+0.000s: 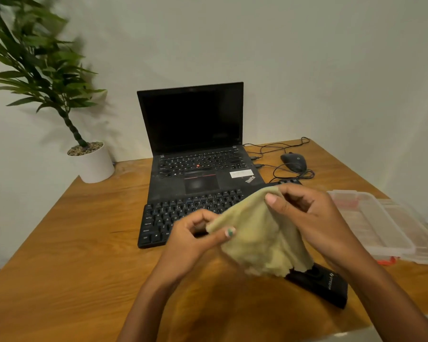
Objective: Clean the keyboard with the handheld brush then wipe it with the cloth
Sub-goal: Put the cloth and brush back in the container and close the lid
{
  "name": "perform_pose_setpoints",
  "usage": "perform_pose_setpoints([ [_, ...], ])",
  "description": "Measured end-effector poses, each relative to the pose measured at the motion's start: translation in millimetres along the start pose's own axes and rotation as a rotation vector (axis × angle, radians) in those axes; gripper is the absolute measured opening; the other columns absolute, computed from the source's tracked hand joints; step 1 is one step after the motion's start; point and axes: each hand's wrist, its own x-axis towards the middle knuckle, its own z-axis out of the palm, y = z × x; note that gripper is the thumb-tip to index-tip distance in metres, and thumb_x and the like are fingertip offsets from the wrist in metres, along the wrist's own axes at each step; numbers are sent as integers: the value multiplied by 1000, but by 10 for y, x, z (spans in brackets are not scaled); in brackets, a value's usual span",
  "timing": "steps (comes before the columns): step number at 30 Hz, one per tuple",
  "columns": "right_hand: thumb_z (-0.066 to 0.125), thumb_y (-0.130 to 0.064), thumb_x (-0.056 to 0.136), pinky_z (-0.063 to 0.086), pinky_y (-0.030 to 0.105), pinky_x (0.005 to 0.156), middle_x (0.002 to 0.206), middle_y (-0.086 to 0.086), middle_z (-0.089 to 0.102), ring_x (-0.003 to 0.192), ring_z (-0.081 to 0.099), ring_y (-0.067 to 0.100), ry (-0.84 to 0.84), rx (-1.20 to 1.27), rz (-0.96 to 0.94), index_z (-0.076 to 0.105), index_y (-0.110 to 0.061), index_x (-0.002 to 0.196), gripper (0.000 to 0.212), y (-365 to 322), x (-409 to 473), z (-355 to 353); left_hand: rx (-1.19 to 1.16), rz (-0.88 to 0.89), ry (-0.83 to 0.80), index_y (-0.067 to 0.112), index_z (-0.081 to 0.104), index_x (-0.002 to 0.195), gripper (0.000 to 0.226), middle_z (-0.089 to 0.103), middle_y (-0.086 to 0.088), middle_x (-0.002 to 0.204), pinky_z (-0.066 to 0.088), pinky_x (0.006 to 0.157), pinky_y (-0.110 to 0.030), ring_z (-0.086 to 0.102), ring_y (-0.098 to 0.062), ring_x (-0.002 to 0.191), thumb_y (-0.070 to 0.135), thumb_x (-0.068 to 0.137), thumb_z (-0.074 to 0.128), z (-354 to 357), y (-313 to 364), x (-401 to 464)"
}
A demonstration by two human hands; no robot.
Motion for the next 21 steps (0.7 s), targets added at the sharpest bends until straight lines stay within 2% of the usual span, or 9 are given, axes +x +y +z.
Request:
perform_pose_setpoints([
  [3, 63, -16, 84, 55, 32, 77, 92, 1, 73, 86, 68, 15, 43, -20, -27, 72, -17, 93, 13, 32, 53, -29, -3, 64, 155, 10, 62, 80, 23, 73, -5, 82, 52, 70, -24, 70, -17, 81, 20, 65, 78, -166, 49, 63],
  [6, 63, -10, 84, 55, 25, 77, 93, -4, 72, 88, 67, 10, -3, -61, -37, 71, -19, 95, 16, 80, 5, -5, 63, 143, 198, 9, 61, 82, 20, 73, -4, 87, 53, 73, -23, 70, -16, 88, 13, 70, 77, -251, 115, -14],
  [9, 64, -21, 77, 54, 22, 77, 93, -2, 72, 89, 66, 12, -96, -64, 27, 72, -19, 95, 20, 173, -181, -53, 224, 170, 83, 12, 63, 79, 35, 73, 2, 89, 49, 75, -11, 68, -6, 88, 30, 60, 87, -312, 68, -265],
  [12, 65, -38, 73, 50, 32, 85, 97, -3, 71, 92, 64, 10, -402, -275, 265, 73, -31, 91, 20, 350, -422, -167, 257, -52, -91, 20, 69, 82, 26, 73, 2, 87, 49, 76, -12, 68, -8, 83, 20, 63, 87, -334, -111, -541],
  [13, 66, -40, 75, 48, 30, 90, 101, -7, 70, 96, 62, 5, -538, -356, 347, 72, -37, 91, 17, 410, -504, -185, 302, -105, -189, 30, 69, 87, 30, 73, 7, 88, 47, 82, -12, 68, -6, 84, 18, 66, 86, -344, -206, -624],
  [15, 65, -38, 82, 43, 29, 98, 110, -8, 68, 106, 59, 5, -699, -407, 452, 69, -45, 93, 14, 513, -635, -168, 423, -144, -363, 45, 70, 87, 25, 71, 18, 90, 35, 99, -13, 66, -2, 91, 37, 67, 81, -344, -385, -771],
  [17, 61, -38, 86, 44, 28, 94, 103, -8, 69, 100, 61, 9, -661, -398, 444, 67, -40, 93, 9, 565, -700, -125, 487, -182, -381, 51, 69, 84, 22, 70, 16, 91, 33, 99, -13, 61, -3, 95, 59, 63, 68, -355, -504, -851],
  [19, 53, -44, 89, 45, 24, 77, 86, -11, 65, 86, 60, 10, -545, -394, 386, 63, -32, 89, 15, 562, -704, -58, 451, -222, -277, 46, 68, 84, 39, 66, 6, 92, 42, 95, -27, 58, -7, 96, 74, 58, 65, -367, -595, -860],
  [21, 41, -56, 85, 46, 28, 71, 82, -6, 64, 77, 58, 9, -431, -440, 327, 56, -31, 88, 29, 563, -678, 41, 449, -230, -185, 41, 62, 88, 43, 64, 6, 90, 46, 91, -40, 58, -14, 97, 75, 62, 58, -340, -640, -829],
])
